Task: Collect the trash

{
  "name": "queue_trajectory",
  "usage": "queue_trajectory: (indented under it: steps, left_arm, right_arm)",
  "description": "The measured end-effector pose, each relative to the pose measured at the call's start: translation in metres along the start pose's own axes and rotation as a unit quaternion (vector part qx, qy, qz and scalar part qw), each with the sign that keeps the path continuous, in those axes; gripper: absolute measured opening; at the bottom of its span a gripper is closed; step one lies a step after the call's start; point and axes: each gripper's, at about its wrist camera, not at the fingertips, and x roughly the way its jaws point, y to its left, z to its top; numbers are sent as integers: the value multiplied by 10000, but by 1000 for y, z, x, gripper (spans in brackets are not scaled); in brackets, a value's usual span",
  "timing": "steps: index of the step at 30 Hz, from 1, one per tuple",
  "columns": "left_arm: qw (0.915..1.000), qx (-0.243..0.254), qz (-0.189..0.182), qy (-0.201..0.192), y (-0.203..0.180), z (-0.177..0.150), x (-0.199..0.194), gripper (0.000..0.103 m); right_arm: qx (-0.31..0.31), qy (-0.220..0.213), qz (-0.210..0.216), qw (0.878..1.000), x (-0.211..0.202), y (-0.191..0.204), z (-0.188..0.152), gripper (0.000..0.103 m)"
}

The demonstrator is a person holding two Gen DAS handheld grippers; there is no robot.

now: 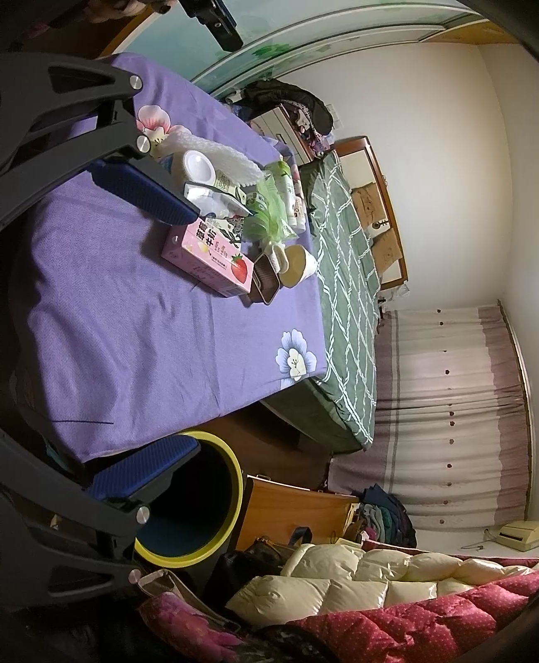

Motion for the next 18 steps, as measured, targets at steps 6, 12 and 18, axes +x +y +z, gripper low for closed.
queue_trajectory:
  steps: [6,12,18]
  left_arm:
    - [10000,1,-1,3,0,0,0,99]
    - [10000,13,-11,18,0,-1,2,99]
    - [10000,34,-34,63,-1,-2,7,99]
  right_arm:
    - [7,8,3,10000,1,0,0,97]
    - [11,18,6,10000,3,0,-1,97]
    - [36,57,1,10000,7,0,-3,97]
